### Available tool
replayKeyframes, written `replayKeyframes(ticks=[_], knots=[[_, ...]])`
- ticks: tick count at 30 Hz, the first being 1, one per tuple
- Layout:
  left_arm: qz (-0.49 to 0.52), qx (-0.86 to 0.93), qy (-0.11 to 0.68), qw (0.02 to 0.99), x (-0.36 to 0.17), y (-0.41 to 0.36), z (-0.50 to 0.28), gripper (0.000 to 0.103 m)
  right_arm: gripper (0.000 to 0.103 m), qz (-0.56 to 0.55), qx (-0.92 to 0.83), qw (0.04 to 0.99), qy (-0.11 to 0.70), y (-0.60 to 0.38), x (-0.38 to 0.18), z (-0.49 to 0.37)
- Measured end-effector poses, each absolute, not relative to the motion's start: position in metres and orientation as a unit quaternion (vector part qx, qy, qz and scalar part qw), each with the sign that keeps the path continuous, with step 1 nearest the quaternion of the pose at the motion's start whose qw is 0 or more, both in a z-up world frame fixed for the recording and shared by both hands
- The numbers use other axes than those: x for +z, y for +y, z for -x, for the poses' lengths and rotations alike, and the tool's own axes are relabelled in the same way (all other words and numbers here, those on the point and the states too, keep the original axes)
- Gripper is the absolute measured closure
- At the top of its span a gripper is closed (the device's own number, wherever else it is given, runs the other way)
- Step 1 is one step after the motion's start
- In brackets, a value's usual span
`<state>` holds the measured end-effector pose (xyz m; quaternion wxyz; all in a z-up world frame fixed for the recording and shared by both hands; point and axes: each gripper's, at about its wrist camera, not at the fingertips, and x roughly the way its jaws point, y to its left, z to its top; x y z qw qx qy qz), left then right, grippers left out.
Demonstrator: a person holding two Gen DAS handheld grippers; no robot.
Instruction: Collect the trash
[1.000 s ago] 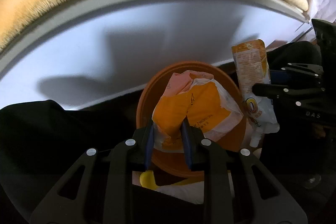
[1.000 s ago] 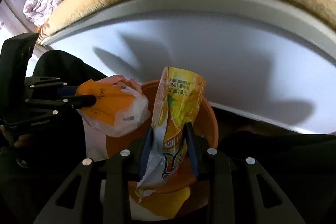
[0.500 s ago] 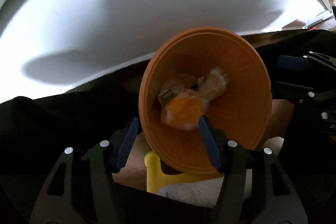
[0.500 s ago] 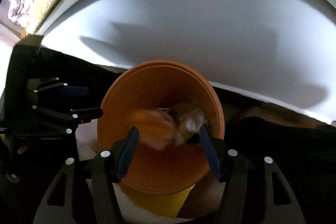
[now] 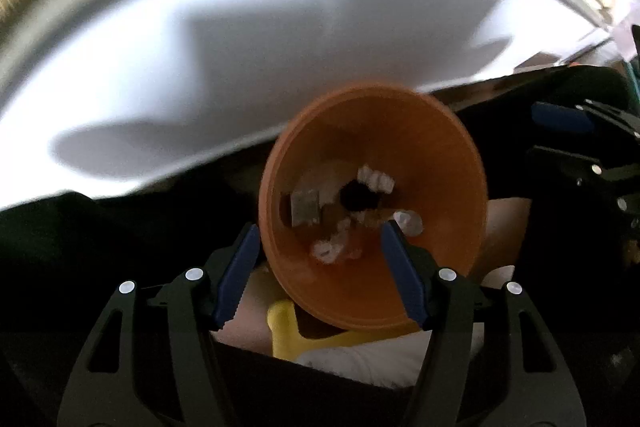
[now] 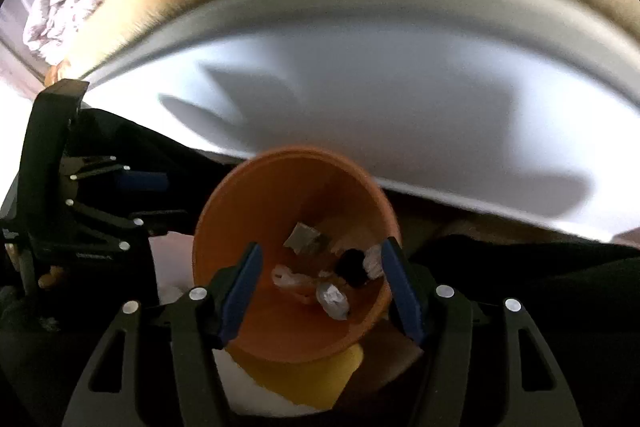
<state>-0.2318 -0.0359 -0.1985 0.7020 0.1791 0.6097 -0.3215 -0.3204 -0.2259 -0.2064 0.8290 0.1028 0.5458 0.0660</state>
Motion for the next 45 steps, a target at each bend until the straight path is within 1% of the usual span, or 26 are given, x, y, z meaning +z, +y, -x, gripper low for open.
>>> replayKeyframes(ticks=[1,3,5,7,11,14,16,17,21,23,28,33,34,35,36,37,38,39,40,41,45], knots=[[-0.18,-0.328,0.597,0.71,-0.189,-0.037,0.234,0.034,0.041,-0.098,0.069,0.837,0.534,-0.227,-0.191,0.325],[-0.18,-0.338,0.561,0.734,-0.163,-0.033,0.237,0.031,0.041,-0.09,0.074,0.85,0.513,-0.229,-0.169,0.329],[-0.179,-0.343,0.528,0.756,-0.14,-0.03,0.238,0.031,0.036,-0.069,0.078,0.872,0.479,-0.232,-0.133,0.331],[-0.176,-0.34,0.497,0.779,-0.117,-0.026,0.236,0.026,0.034,-0.05,0.073,0.89,0.448,-0.237,-0.104,0.33],[-0.146,-0.34,0.46,0.807,-0.084,-0.023,0.226,0.024,0.034,-0.007,0.038,0.918,0.394,-0.263,-0.052,0.309],[-0.125,-0.334,0.428,0.83,-0.064,-0.026,0.218,0.023,0.034,0.011,0.009,0.929,0.37,-0.294,-0.03,0.281],[-0.12,-0.331,0.418,0.837,-0.059,-0.034,0.215,0.023,0.032,0.024,-0.015,0.933,0.358,-0.315,-0.018,0.257],[-0.116,-0.331,0.415,0.839,-0.057,-0.038,0.213,0.023,0.029,0.033,-0.028,0.934,0.355,-0.325,-0.015,0.243],[-0.101,-0.332,0.413,0.842,-0.053,-0.048,0.197,0.023,0.027,0.06,-0.068,0.928,0.361,-0.356,-0.014,0.192],[-0.098,-0.332,0.418,0.84,-0.054,-0.053,0.191,0.023,0.023,0.071,-0.085,0.921,0.372,-0.373,-0.022,0.166],[-0.097,-0.326,0.431,0.836,-0.062,-0.059,0.182,0.023,0.021,0.077,-0.096,0.902,0.413,-0.408,-0.044,0.11],[-0.097,-0.323,0.437,0.834,-0.063,-0.062,0.172,0.023,0.019,0.077,-0.09,0.892,0.436,-0.422,-0.062,0.08],[-0.098,-0.322,0.437,0.834,-0.062,-0.063,0.17,0.023,0.025,0.07,-0.084,0.89,0.443,-0.425,-0.066,0.075],[-0.1,-0.322,0.435,0.835,-0.061,-0.064,0.169,0.023,0.037,0.064,-0.078,0.889,0.447,-0.427,-0.068,0.072],[-0.103,-0.321,0.434,0.836,-0.06,-0.066,0.167,0.023,0.042,0.06,-0.076,0.887,0.451,-0.427,-0.069,0.07],[-0.104,-0.321,0.433,0.836,-0.059,-0.067,0.164,0.023,0.049,0.056,-0.078,0.884,0.457,-0.429,-0.073,0.068],[-0.105,-0.321,0.432,0.836,-0.058,-0.069,0.162,0.023,0.061,0.054,-0.08,0.883,0.46,-0.43,-0.074,0.068],[-0.106,-0.32,0.432,0.836,-0.057,-0.072,0.158,0.023,0.062,0.05,-0.08,0.883,0.461,-0.431,-0.076,0.068],[-0.107,-0.319,0.431,0.837,-0.056,-0.074,0.154,0.023,0.066,0.045,-0.077,0.887,0.454,-0.432,-0.075,0.07],[-0.108,-0.318,0.431,0.838,-0.055,-0.076,0.151,0.023,0.069,0.045,-0.075,0.89,0.447,-0.431,-0.073,0.073],[-0.12,-0.313,0.416,0.846,-0.045,-0.092,0.126,0.023,0.071,0.048,-0.085,0.905,0.415,-0.428,-0.066,0.086]])
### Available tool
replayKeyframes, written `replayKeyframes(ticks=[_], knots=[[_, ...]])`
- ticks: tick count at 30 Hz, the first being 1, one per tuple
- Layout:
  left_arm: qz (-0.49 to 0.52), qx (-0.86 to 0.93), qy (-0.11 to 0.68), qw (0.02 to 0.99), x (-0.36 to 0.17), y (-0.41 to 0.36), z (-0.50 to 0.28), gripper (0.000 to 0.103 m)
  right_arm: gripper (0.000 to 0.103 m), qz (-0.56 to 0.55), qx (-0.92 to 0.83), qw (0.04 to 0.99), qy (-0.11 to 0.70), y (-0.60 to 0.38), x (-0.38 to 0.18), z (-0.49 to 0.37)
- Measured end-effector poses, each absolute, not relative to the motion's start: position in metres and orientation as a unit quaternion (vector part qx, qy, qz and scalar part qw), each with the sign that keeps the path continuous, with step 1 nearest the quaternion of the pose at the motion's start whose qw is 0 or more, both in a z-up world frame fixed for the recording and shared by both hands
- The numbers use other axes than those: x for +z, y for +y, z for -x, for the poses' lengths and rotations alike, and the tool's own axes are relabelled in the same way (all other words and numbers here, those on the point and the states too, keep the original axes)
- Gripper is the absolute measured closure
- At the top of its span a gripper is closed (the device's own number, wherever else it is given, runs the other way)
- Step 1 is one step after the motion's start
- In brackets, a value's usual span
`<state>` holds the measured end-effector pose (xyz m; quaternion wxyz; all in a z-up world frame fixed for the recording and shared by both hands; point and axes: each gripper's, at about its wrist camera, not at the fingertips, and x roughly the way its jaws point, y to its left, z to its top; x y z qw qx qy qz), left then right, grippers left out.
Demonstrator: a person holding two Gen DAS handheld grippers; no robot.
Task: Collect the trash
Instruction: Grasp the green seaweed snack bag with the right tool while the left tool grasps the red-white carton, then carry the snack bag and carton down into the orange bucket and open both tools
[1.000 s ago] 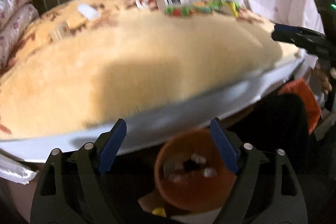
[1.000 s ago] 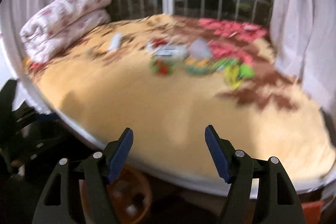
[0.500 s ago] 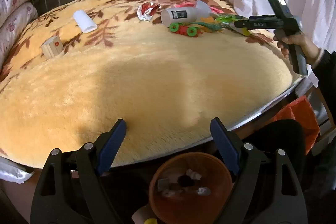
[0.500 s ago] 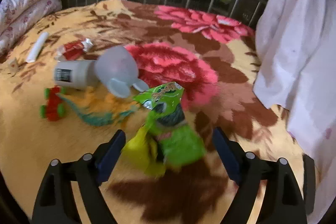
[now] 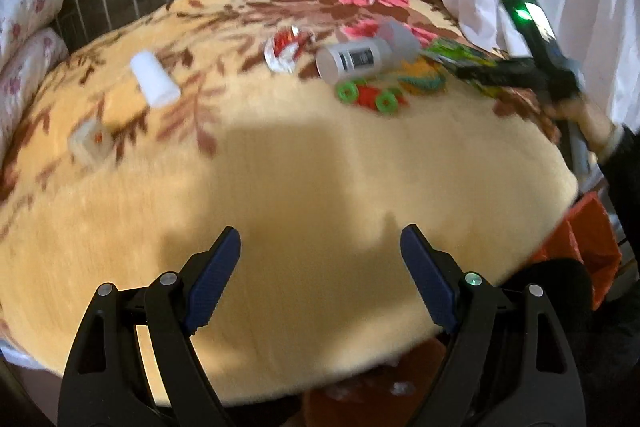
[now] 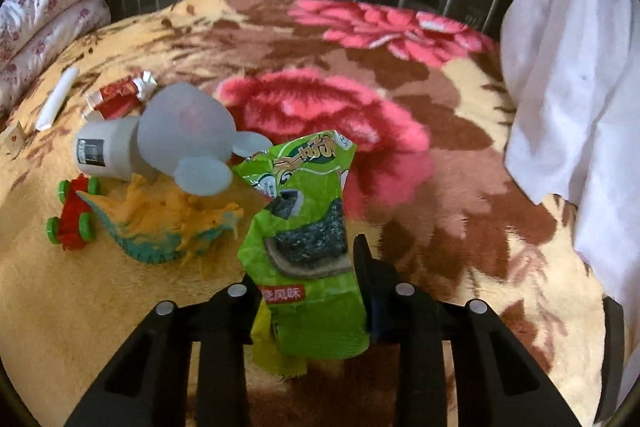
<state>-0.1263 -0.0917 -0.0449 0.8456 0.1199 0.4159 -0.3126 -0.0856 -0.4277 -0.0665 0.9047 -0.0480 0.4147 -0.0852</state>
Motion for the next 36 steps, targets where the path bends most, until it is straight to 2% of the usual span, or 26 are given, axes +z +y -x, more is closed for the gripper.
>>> replayKeyframes(ticks=[5,11,20,25,26,27,28,29,30,33,36], knots=[[-0.141,-0.298,0.399,0.855,-0.03,-0.126,0.063,0.023,0.071,-0.02,-0.099,0.928,0.359,-0.43,-0.055,0.123],[-0.149,-0.276,0.412,0.855,-0.037,-0.17,-0.019,0.023,0.07,-0.091,-0.102,0.943,0.302,-0.445,-0.058,0.151],[-0.187,-0.261,0.409,0.854,-0.055,-0.209,-0.069,0.023,0.069,-0.112,-0.094,0.94,0.308,-0.451,-0.066,0.147],[-0.163,-0.252,0.428,0.852,-0.065,-0.212,-0.1,0.023,0.069,-0.121,-0.09,0.938,0.311,-0.454,-0.069,0.146],[-0.15,-0.252,0.428,0.855,-0.065,-0.211,-0.105,0.027,0.069,-0.122,-0.09,0.938,0.311,-0.454,-0.069,0.146],[-0.144,-0.255,0.433,0.852,-0.066,-0.21,-0.108,0.044,0.069,-0.123,-0.089,0.938,0.311,-0.454,-0.07,0.146],[-0.132,-0.267,0.445,0.845,-0.069,-0.209,-0.112,0.057,0.069,-0.123,-0.09,0.938,0.312,-0.454,-0.07,0.146],[-0.125,-0.266,0.448,0.844,-0.07,-0.209,-0.113,0.06,0.069,-0.123,-0.09,0.938,0.313,-0.455,-0.07,0.145],[-0.127,-0.259,0.443,0.849,-0.07,-0.208,-0.111,0.069,0.069,-0.123,-0.089,0.937,0.314,-0.455,-0.071,0.144],[-0.139,-0.254,0.434,0.853,-0.067,-0.207,-0.101,0.076,0.069,-0.124,-0.092,0.937,0.314,-0.456,-0.071,0.144],[-0.137,-0.251,0.429,0.857,-0.061,-0.198,-0.087,0.077,0.069,-0.124,-0.094,0.937,0.313,-0.456,-0.071,0.143]])
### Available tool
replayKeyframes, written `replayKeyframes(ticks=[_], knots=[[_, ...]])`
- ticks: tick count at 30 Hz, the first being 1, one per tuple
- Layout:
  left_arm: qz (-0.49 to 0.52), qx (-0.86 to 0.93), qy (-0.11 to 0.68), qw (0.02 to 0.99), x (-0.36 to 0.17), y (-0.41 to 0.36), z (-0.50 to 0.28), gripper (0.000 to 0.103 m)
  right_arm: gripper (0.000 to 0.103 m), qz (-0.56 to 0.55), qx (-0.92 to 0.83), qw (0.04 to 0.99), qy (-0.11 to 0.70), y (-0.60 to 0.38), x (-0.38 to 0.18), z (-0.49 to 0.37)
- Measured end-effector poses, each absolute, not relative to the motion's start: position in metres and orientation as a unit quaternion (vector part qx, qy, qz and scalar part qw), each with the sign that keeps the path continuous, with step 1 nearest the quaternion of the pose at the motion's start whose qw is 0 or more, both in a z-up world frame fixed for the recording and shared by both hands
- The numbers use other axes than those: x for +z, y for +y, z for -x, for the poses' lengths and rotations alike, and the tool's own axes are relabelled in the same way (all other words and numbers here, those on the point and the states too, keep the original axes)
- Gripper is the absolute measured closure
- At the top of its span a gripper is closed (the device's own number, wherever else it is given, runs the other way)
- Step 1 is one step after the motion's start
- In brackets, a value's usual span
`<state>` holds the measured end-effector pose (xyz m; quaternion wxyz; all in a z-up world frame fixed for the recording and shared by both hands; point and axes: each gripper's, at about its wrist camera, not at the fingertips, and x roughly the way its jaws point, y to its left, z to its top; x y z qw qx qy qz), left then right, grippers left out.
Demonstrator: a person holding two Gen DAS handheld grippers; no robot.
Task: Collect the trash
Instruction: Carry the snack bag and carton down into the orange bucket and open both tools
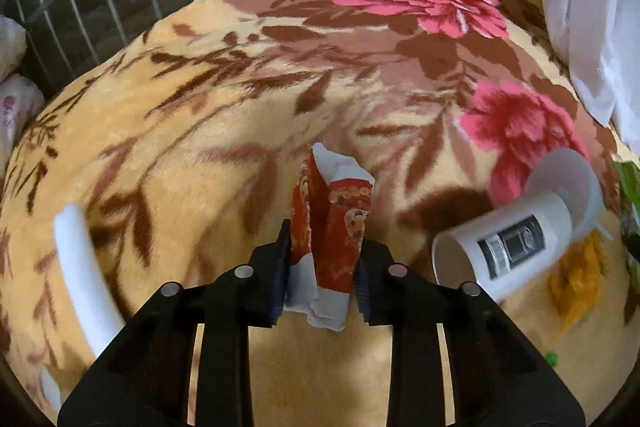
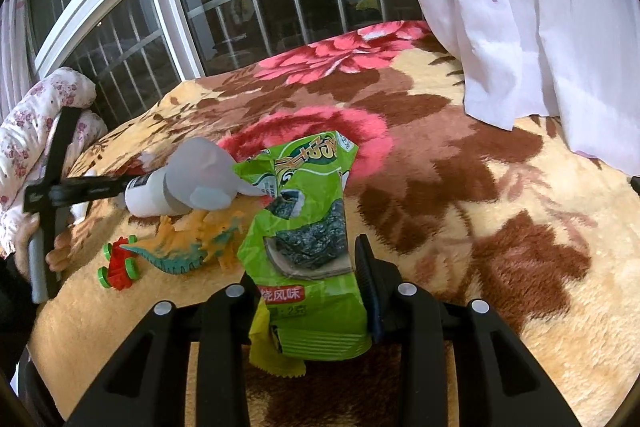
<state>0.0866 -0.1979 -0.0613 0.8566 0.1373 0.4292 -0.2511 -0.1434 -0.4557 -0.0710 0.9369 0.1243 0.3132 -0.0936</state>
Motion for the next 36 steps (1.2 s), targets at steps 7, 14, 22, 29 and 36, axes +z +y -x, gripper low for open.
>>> replayKeyframes(ticks=[7,14,22,29,36], knots=[[-0.112,-0.233,0.421,0.869,-0.039,-0.154,-0.03,0.077,0.069,-0.122,-0.106,0.935,0.315,-0.456,-0.071,0.144],[-0.09,-0.197,0.421,0.881,-0.033,-0.113,0.035,0.077,0.069,-0.104,-0.134,0.934,0.315,-0.45,-0.068,0.146],[-0.063,-0.179,0.398,0.898,-0.023,-0.077,0.104,0.077,0.069,-0.07,-0.114,0.956,0.263,-0.39,-0.031,0.192],[-0.062,-0.192,0.397,0.895,-0.028,-0.066,0.137,0.077,0.069,-0.017,-0.023,0.968,0.251,-0.295,-0.018,0.249],[-0.072,-0.212,0.395,0.891,-0.035,-0.056,0.171,0.077,0.068,-0.035,0.02,0.962,0.268,-0.249,-0.032,0.292]])
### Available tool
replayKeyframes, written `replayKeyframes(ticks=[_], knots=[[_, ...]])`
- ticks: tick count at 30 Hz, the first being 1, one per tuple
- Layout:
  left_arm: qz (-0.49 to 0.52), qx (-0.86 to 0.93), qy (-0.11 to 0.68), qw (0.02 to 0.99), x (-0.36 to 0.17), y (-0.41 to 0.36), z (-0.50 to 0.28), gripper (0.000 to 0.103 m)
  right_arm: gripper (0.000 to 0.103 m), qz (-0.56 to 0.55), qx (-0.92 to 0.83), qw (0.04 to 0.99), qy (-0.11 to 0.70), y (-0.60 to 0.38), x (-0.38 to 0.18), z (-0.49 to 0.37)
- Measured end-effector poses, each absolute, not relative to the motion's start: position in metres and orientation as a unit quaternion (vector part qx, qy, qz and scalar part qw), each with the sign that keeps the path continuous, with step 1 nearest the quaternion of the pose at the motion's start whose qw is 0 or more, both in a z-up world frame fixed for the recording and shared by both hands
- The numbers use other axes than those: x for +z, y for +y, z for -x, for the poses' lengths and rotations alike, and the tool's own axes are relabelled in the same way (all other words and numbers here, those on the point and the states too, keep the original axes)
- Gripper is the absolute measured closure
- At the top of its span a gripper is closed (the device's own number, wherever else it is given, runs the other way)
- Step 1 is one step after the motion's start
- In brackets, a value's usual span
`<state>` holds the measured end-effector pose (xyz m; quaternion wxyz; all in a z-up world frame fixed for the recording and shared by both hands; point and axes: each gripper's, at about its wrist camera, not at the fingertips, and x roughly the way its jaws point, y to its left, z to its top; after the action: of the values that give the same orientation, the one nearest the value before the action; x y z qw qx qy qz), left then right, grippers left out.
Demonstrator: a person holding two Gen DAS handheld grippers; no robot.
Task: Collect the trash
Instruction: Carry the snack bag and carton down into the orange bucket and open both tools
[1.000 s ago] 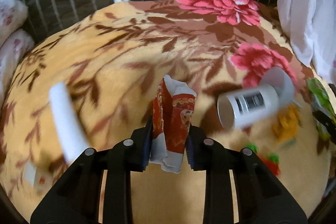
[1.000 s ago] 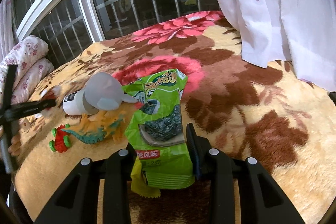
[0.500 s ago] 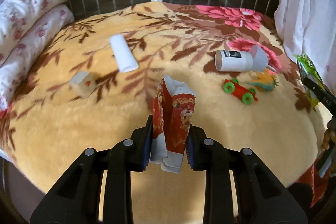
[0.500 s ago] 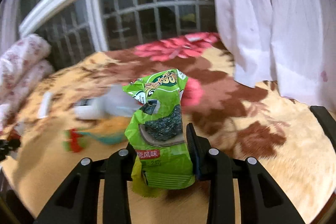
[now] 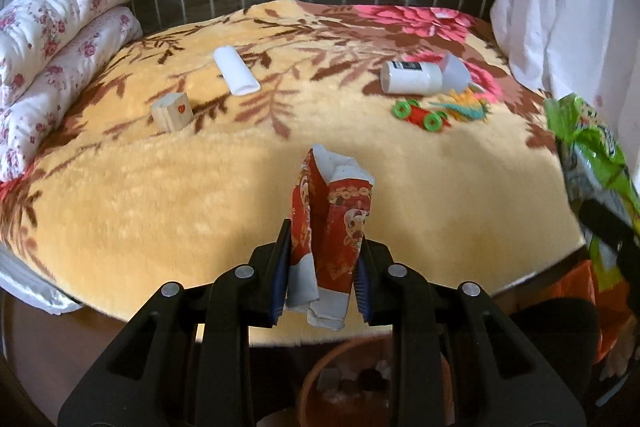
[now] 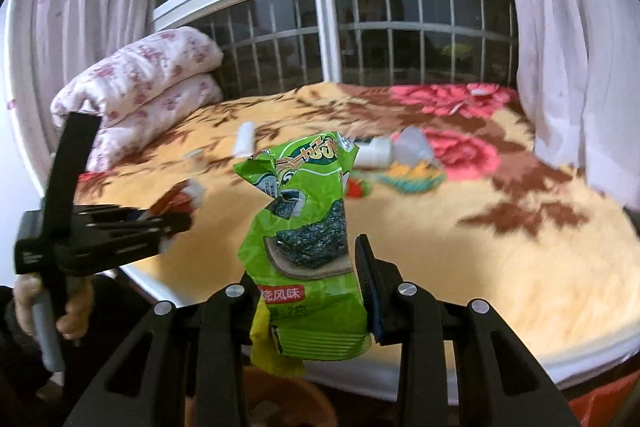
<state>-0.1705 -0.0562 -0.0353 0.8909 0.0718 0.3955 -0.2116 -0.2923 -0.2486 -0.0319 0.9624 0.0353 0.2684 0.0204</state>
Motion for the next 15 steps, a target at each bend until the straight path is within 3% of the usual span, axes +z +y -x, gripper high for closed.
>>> replayKeyframes(ticks=[8,15], knots=[[-0.102,-0.289,0.43,0.849,-0.065,-0.038,0.227,0.076,0.067,-0.064,0.072,0.935,0.34,-0.218,-0.076,0.345],[-0.155,-0.313,0.555,0.755,-0.163,-0.035,0.252,0.076,0.067,-0.061,0.074,0.875,0.475,-0.209,-0.165,0.351]])
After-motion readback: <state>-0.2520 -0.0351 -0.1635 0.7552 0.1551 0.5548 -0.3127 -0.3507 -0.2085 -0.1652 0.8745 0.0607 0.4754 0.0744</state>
